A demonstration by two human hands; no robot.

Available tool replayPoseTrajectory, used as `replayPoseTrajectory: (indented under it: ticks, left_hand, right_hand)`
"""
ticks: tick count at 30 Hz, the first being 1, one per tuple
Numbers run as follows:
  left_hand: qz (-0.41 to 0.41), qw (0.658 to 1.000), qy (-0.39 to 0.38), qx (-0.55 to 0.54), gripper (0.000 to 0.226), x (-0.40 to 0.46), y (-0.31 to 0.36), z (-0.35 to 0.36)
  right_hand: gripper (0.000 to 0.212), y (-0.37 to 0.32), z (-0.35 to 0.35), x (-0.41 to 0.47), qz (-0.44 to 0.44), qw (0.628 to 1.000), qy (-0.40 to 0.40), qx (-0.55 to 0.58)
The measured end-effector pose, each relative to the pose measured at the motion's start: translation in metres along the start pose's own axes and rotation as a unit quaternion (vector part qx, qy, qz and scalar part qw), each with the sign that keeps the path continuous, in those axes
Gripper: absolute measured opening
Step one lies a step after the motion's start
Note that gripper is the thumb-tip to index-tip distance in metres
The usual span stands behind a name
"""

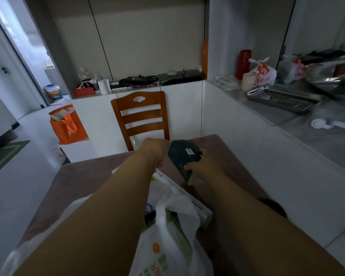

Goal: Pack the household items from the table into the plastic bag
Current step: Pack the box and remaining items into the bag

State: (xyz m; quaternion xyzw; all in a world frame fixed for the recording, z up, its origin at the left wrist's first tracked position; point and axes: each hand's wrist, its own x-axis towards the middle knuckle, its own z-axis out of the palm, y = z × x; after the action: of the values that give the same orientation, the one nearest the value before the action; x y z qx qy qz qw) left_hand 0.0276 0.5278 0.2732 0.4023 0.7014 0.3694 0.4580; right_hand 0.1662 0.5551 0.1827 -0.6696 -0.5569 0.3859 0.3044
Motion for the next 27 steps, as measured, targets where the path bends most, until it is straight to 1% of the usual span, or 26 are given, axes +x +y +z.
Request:
replayPoseTrajectory:
  ticks: [2, 3, 6, 8, 9, 11, 12, 13, 14, 15, 16, 17, 18, 19, 20, 21, 22, 23, 24, 25, 26, 27]
  left_hand:
    - [0.004, 0.999, 0.009, -0.046, 0.023, -0.012, 0.005, -0.007]
    - [0.013, 0.997, 0.006, -0.07, 0.031, -0.02, 0.009, -0.011]
    - [0.048, 0.987, 0.02, -0.153, 0.069, -0.053, 0.022, -0.027]
    - [0.089, 0.972, 0.063, -0.206, 0.082, -0.081, 0.031, -0.043]
    - [0.107, 0.967, 0.09, -0.213, 0.084, -0.096, 0.034, -0.052]
    - [0.126, 0.96, 0.126, -0.214, 0.084, -0.129, 0.031, -0.073]
    - [0.134, 0.96, 0.127, -0.209, 0.083, -0.146, 0.026, -0.082]
    - [0.142, 0.962, 0.121, -0.197, 0.08, -0.164, 0.019, -0.092]
    - [0.154, 0.964, 0.114, -0.184, 0.077, -0.182, 0.011, -0.102]
    - [0.164, 0.964, 0.114, -0.177, 0.072, -0.199, 0.002, -0.111]
    - [0.163, 0.962, 0.12, -0.181, 0.068, -0.214, -0.009, -0.12]
    - [0.15, 0.962, 0.125, -0.193, 0.067, -0.227, -0.02, -0.129]
    - [0.132, 0.962, 0.127, -0.203, 0.068, -0.238, -0.032, -0.135]
    - [0.113, 0.964, 0.124, -0.204, 0.069, -0.246, -0.044, -0.14]
    - [0.096, 0.968, 0.117, -0.198, 0.068, -0.253, -0.055, -0.142]
    - [0.087, 0.971, 0.116, -0.189, 0.064, -0.257, -0.064, -0.144]
    - [0.086, 0.972, 0.123, -0.183, 0.059, -0.261, -0.069, -0.145]
    - [0.088, 0.97, 0.14, -0.18, 0.055, -0.262, -0.071, -0.147]
    - [0.089, 0.966, 0.162, -0.181, 0.054, -0.264, -0.072, -0.149]
    - [0.089, 0.964, 0.183, -0.171, 0.053, -0.263, -0.072, -0.153]
    - [0.088, 0.967, 0.2, -0.129, 0.056, -0.261, -0.072, -0.158]
    - [0.084, 0.971, 0.21, -0.075, 0.057, -0.259, -0.074, -0.162]
  right_hand:
    - [0.073, -0.023, -0.016, -0.023, -0.063, 0.996, -0.01, 0.06]
    - [0.076, -0.034, -0.025, -0.036, -0.096, 0.994, -0.01, 0.059]
    - [0.078, -0.073, -0.05, -0.075, -0.184, 0.982, -0.001, 0.035]
    - [0.079, -0.1, -0.062, -0.106, -0.233, 0.972, 0.007, 0.014]
    - [0.082, -0.113, -0.066, -0.124, -0.253, 0.967, 0.005, -0.011]
    - [0.096, -0.137, -0.07, -0.162, -0.269, 0.96, -0.02, -0.078]
    - [0.103, -0.147, -0.069, -0.181, -0.264, 0.957, -0.039, -0.111]
    - [0.105, -0.154, -0.068, -0.2, -0.25, 0.958, -0.06, -0.129]
    - [0.101, -0.16, -0.068, -0.219, -0.233, 0.961, -0.081, -0.122]
    - [0.088, -0.163, -0.069, -0.238, -0.215, 0.967, -0.107, -0.083]
    - [0.068, -0.164, -0.07, -0.254, -0.196, 0.969, -0.149, -0.002]
    - [0.048, -0.162, -0.071, -0.269, -0.173, 0.955, -0.208, 0.12]
    - [0.037, -0.16, -0.069, -0.282, -0.143, 0.913, -0.281, 0.258]
    - [0.036, -0.155, -0.063, -0.294, -0.11, 0.849, -0.344, 0.385]
    - [0.041, -0.149, -0.053, -0.303, -0.082, 0.792, -0.382, 0.469]
    - [0.043, -0.142, -0.04, -0.311, -0.063, 0.763, -0.397, 0.506]
    - [0.043, -0.134, -0.025, -0.315, -0.051, 0.769, -0.39, 0.505]
    - [0.041, -0.126, -0.011, -0.317, -0.046, 0.798, -0.363, 0.478]
    - [0.043, -0.115, 0.001, -0.317, -0.046, 0.845, -0.323, 0.425]
    - [0.049, -0.105, 0.008, -0.315, -0.05, 0.895, -0.273, 0.349]
    - [0.059, -0.095, 0.012, -0.311, -0.065, 0.938, -0.223, 0.256]
    - [0.07, -0.085, 0.012, -0.307, -0.087, 0.966, -0.182, 0.159]
